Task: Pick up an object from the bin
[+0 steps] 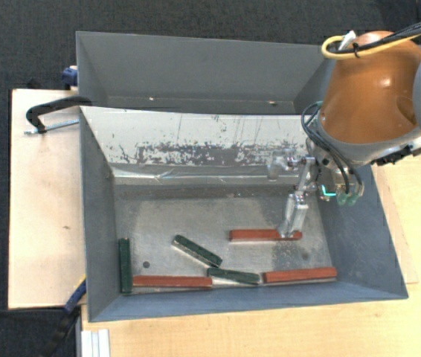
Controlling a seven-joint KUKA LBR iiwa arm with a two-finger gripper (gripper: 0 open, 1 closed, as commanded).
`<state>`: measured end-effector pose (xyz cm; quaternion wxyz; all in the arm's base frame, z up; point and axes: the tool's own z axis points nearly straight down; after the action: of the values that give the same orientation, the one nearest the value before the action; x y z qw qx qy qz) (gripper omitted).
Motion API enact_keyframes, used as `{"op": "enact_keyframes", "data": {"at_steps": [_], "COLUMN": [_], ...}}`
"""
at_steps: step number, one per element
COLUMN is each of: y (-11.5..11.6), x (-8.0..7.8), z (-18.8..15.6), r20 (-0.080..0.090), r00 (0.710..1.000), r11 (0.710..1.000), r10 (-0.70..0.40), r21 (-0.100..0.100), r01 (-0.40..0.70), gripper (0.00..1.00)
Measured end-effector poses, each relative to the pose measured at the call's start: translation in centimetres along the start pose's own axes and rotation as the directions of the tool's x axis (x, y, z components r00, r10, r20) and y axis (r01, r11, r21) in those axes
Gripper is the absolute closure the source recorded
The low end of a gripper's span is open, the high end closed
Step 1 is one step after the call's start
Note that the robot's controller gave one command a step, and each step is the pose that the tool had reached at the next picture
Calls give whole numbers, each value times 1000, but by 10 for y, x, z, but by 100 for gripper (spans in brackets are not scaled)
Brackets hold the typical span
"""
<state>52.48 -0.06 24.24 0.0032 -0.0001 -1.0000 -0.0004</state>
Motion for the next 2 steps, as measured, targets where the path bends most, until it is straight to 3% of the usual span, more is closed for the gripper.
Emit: {"op": "enact_keyframes", "data": {"at_steps": [1,2], "y": [0,-11], "x": [-1,-2], "z": [-4,104], "r20": [8,2], "r00": [1000,1000], "r11": [1000,1000], "r10": [0,-5], "r21": [0,0], "r01": [0,5], "gripper": [0,0]}}
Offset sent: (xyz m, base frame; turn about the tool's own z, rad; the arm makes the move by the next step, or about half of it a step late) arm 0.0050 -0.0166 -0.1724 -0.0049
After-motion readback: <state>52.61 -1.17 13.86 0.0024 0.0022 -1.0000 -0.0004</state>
